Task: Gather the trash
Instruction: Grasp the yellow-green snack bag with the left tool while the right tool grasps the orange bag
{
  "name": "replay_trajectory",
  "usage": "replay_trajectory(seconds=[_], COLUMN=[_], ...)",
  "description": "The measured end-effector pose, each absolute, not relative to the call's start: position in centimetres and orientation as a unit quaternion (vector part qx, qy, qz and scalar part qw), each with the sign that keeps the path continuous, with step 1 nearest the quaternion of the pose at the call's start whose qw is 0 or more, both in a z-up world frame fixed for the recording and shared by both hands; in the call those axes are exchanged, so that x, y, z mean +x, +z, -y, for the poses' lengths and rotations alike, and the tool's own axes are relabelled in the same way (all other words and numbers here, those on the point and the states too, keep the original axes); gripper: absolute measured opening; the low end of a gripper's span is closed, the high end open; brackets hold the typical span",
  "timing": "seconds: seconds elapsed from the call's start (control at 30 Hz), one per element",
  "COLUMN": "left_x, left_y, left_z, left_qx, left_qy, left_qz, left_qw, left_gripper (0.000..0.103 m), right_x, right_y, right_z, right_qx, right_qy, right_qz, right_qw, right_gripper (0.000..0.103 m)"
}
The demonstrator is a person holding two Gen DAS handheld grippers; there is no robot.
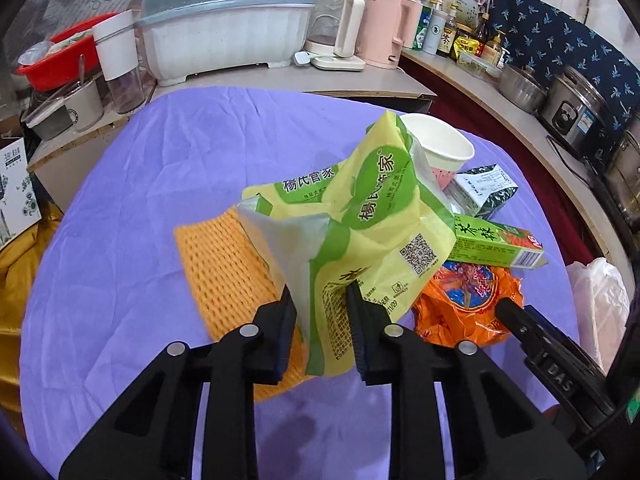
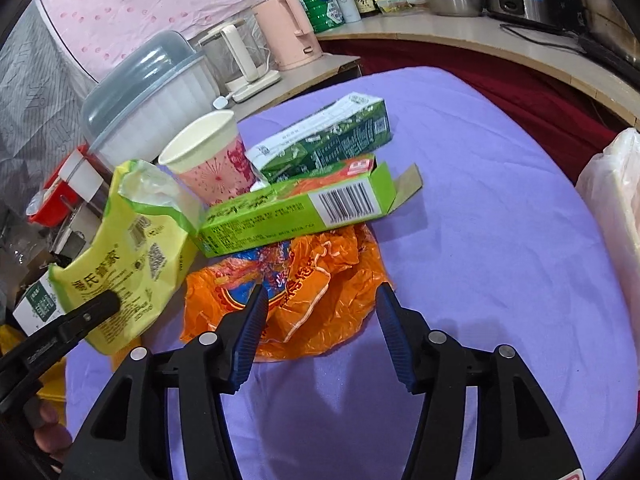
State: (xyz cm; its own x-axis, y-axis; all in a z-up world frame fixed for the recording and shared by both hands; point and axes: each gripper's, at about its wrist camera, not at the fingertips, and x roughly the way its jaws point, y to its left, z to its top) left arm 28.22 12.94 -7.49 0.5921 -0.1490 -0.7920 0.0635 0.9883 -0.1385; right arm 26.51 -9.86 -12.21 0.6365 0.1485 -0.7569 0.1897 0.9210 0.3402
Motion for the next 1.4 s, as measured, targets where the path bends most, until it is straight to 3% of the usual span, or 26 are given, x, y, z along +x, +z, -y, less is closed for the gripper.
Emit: replay_trajectory(seconds=[0.07,0.13,0.2,0.9,1.4], left_x=[27.8,27.3,26.8,19.1,15.0], left_y=[-7.4,-7.4,-7.3,-1.7,2.3], left_z=[-12.9,-12.7,-12.7,-8.9,-0.8], left_qx=[-0.046,-0.045,-0.048,-0.042,0.004], left_qy=[-0.060,-0.062,-0.065,-0.112,-0.168], left_qz=[-0.447,-0.449,-0.451,-0.412,-0.381], left_qw=[0.891,0.890,0.889,0.903,0.909], left_gripper=[0.021,0.018,0.018,0.017,0.017], right_x=[26.5,26.4,26.0,16.1,10.4], right_y=[-12.6,-12.8,-12.6,-4.5,0.3], right_z=[9.8,9.6,9.5,15.3,22.3], right_qx=[0.196,0.197,0.197,0.219,0.235], right_qy=[-0.014,-0.006,-0.003,-0.039,-0.080], right_qz=[-0.430,-0.435,-0.434,-0.351,-0.287], right_qw=[0.881,0.879,0.879,0.910,0.925], right_gripper=[0.041,0.018,0.014,0.011,0.011])
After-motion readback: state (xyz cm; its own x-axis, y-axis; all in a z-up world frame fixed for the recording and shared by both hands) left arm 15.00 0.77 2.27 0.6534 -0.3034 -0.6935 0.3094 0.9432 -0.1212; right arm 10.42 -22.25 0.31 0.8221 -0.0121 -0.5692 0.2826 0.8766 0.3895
